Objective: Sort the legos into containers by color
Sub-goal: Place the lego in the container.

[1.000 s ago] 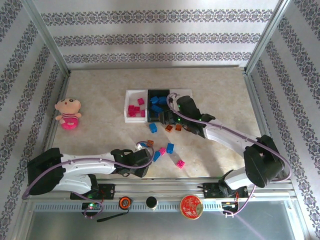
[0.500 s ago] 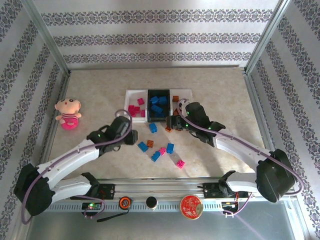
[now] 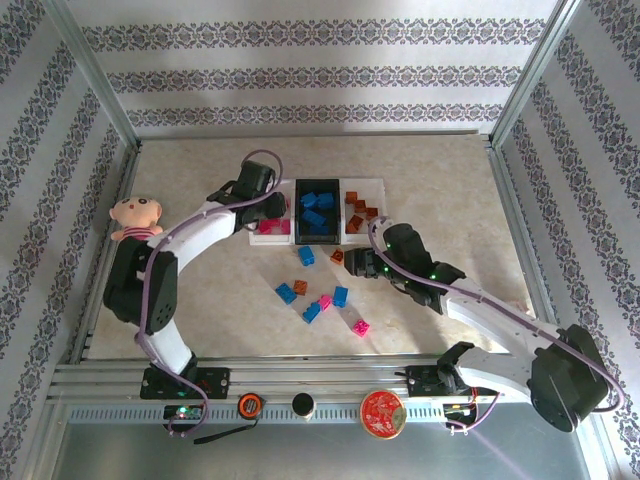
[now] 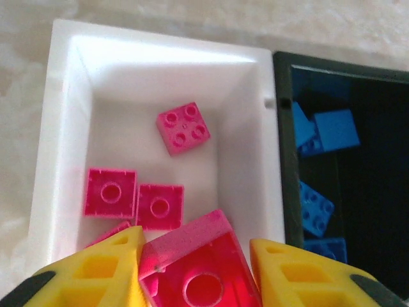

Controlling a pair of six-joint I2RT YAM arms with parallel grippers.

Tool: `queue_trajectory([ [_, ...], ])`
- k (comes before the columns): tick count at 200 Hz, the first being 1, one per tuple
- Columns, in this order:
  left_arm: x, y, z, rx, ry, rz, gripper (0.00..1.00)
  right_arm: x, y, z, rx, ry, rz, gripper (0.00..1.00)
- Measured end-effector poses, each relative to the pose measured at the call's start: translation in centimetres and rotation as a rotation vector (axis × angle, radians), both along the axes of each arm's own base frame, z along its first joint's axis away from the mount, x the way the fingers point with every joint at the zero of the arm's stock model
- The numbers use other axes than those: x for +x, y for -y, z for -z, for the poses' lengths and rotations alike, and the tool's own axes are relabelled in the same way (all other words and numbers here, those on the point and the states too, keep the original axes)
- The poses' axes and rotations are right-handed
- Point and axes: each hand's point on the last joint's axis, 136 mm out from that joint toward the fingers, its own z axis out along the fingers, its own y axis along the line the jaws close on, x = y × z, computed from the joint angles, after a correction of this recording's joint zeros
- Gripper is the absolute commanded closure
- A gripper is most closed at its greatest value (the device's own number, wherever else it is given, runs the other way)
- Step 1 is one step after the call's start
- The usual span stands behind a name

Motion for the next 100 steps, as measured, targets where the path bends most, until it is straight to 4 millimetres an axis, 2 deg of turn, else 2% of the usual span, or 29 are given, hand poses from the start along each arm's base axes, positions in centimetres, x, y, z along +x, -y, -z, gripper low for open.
queue_trajectory([
  [23, 1.9, -0.1, 0.6, 0.008, -0.006, -0.009, 0.54, -2.0, -0.4, 1.2, -0.018, -0.035, -0.046, 0.34],
  [44, 2.5, -0.2, 1.2, 0.005, -0.019, -0.01, 0.49, -4.4, -1.0, 2.8, -0.051, -0.093, -0.099, 0.34],
  [68, 2.5, -0.3, 1.4, 0.001, -0.029, -0.003, 0.31, -7.4, -1.4, 4.6, -0.106, -0.168, -0.165, 0.34],
  [100, 2.3, 0.4, 0.8, -0.036, -0.028, 0.019, 0.19, -10.3, -0.7, 6.5, -0.158, -0.247, -0.187, 0.33],
])
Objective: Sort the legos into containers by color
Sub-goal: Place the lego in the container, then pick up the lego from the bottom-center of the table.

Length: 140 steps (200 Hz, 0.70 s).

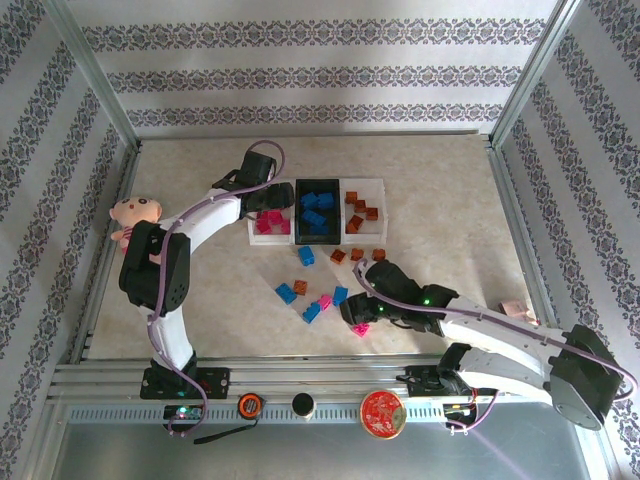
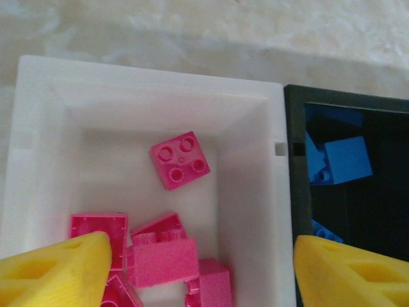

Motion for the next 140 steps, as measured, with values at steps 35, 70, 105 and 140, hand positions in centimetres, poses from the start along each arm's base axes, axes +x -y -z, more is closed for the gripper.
queue_trajectory([
  [35, -3.0, 0.6, -3.8, -0.071, 0.071, 0.028, 0.11, -1.2, 1.6, 1.4, -0.043, -0.05, 0.046, 0.33],
  [70, -8.4, 3.3, -8.5, -0.174, 0.202, 0.115, 0.0, -1.6, 1.8, 2.2, -0.064, -0.079, 0.057, 0.33],
  [105, -12.8, 3.4, -6.6, -0.204, 0.177, 0.145, 0.0, -2.8, 1.6, 4.1, -0.134, -0.133, 0.014, 0.33],
  [140, -15.2, 2.1, -4.6, -0.205, 0.142, 0.127, 0.0, -3.5, 1.5, 5.3, -0.201, -0.151, -0.016, 0.37],
])
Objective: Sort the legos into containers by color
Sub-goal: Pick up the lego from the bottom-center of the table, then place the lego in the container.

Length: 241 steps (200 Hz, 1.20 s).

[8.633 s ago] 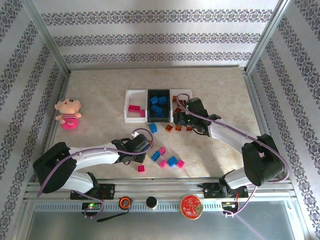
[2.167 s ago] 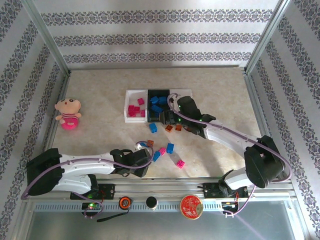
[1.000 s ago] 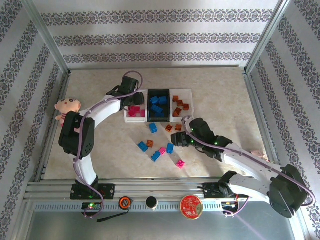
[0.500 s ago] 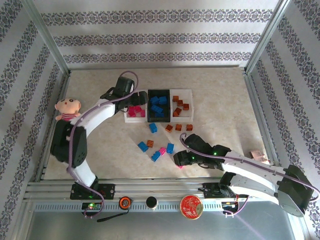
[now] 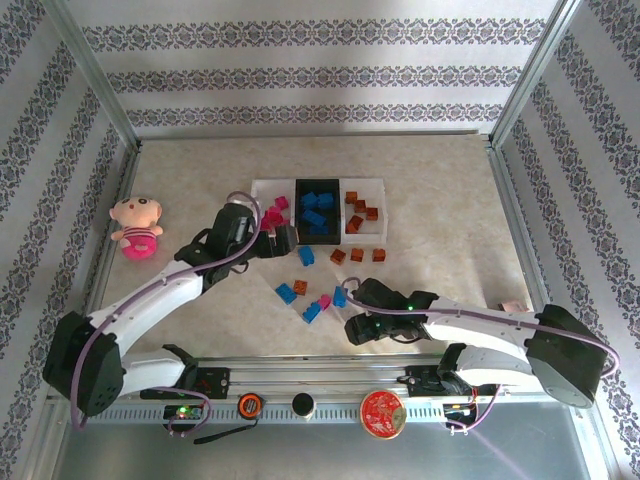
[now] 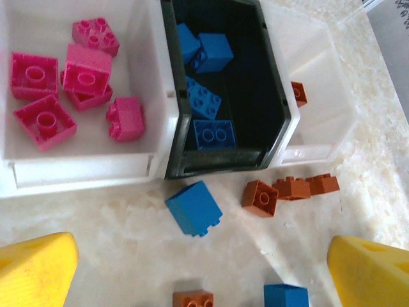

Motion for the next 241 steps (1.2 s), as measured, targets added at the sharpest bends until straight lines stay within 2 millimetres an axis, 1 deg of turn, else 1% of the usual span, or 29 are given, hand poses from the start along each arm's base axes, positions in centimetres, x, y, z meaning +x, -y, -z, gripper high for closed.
queue_trajectory([
  [16, -0.6, -0.4, 0.0, -0.007, 0.008, -0.006, 0.0, 0.0, 0.0, 0.2, -0.031, 0.003, -0.007, 0.4],
  [54, -1.5, -1.3, 0.2, -0.002, 0.009, -0.027, 0.0, 0.1, 0.3, 0.4, -0.096, 0.024, -0.024, 0.54],
  [80, -2.1, -2.1, 0.9, 0.02, 0.001, -0.048, 0.0, 0.2, 0.1, 0.2, -0.088, 0.033, -0.027, 0.61],
  [98, -2.6, -2.7, 1.5, 0.04, -0.01, -0.062, 0.0, 0.3, -0.7, -0.9, -0.053, 0.054, -0.046, 0.63],
  [120, -3.3, -3.6, 2.0, 0.063, -0.022, -0.08, 0.0, 1.6, -2.4, -3.8, 0.027, 0.113, -0.062, 0.64],
  [134, -3.8, -4.2, 2.2, 0.076, -0.019, -0.095, 0.0, 3.1, -3.6, -6.1, 0.086, 0.147, -0.06, 0.64],
  [159, -4.7, -5.4, 2.5, 0.092, -0.007, -0.127, 0.0, 7.0, -5.8, -9.9, 0.176, 0.212, -0.047, 0.64],
  [175, -5.3, -6.1, 2.8, 0.101, -0.006, -0.144, 0.0, 9.7, -8.0, -12.0, 0.209, 0.256, -0.061, 0.65],
  [192, -5.7, -6.5, 3.1, 0.103, -0.006, -0.155, 0.0, 12.9, -10.9, -14.0, 0.251, 0.291, -0.086, 0.65],
  [207, -6.0, -6.8, 3.3, 0.103, -0.008, -0.163, 0.0, 15.7, -13.3, -15.2, 0.283, 0.318, -0.099, 0.65],
  [215, -6.1, -6.8, 3.4, 0.101, -0.011, -0.165, 0.0, 17.2, -14.4, -15.4, 0.294, 0.329, -0.103, 0.65],
  [227, -6.3, -7.0, 3.7, 0.102, -0.02, -0.168, 0.0, 19.4, -15.8, -15.5, 0.301, 0.339, -0.104, 0.65],
  [241, -6.6, -7.1, 4.0, 0.105, -0.031, -0.169, 0.0, 21.8, -17.2, -15.0, 0.302, 0.344, -0.098, 0.64],
])
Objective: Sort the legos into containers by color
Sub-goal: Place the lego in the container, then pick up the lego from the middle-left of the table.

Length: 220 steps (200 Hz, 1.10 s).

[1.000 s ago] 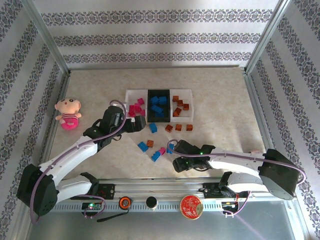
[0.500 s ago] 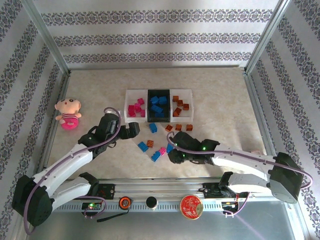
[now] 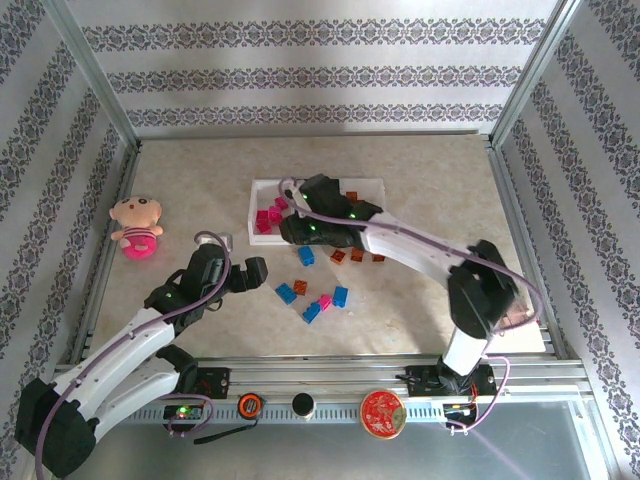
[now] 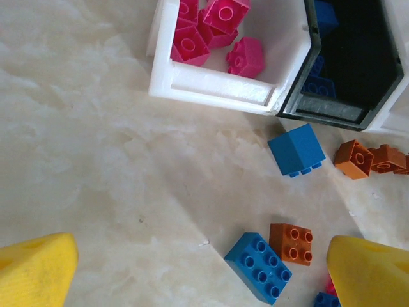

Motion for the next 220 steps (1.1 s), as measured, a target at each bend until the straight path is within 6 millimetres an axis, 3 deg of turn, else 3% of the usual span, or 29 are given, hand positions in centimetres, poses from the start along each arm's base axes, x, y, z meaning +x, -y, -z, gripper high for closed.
queue_trajectory([
  [20, -0.3, 0.0, 0.3, -0.001, -0.011, 0.006, 0.0, 3.0, -1.4, 1.5, -0.013, -0.001, 0.013, 0.64],
  [63, -0.8, 0.5, 0.9, -0.018, -0.03, 0.033, 0.0, 7.1, -3.3, 4.2, -0.025, -0.016, 0.039, 0.59],
  [95, -1.3, 0.8, 1.7, -0.025, -0.063, 0.056, 0.01, 9.1, -4.4, 4.1, -0.002, -0.006, 0.057, 0.46],
  [119, -1.4, 1.3, 2.5, -0.03, -0.099, 0.077, 0.02, 10.1, -4.7, 2.9, 0.027, 0.012, 0.07, 0.41],
  [154, -1.7, 2.2, 4.1, -0.029, -0.163, 0.118, 0.05, 9.6, -4.5, 2.4, 0.041, 0.023, 0.067, 0.4],
  [181, -2.2, 3.4, 5.3, 0.0, -0.21, 0.18, 0.05, 6.9, -2.3, 2.6, 0.03, 0.002, 0.061, 0.4],
  [220, -2.8, 6.8, 5.9, 0.091, -0.23, 0.327, 0.07, 3.1, 0.9, 0.7, 0.06, 0.025, 0.06, 0.39],
])
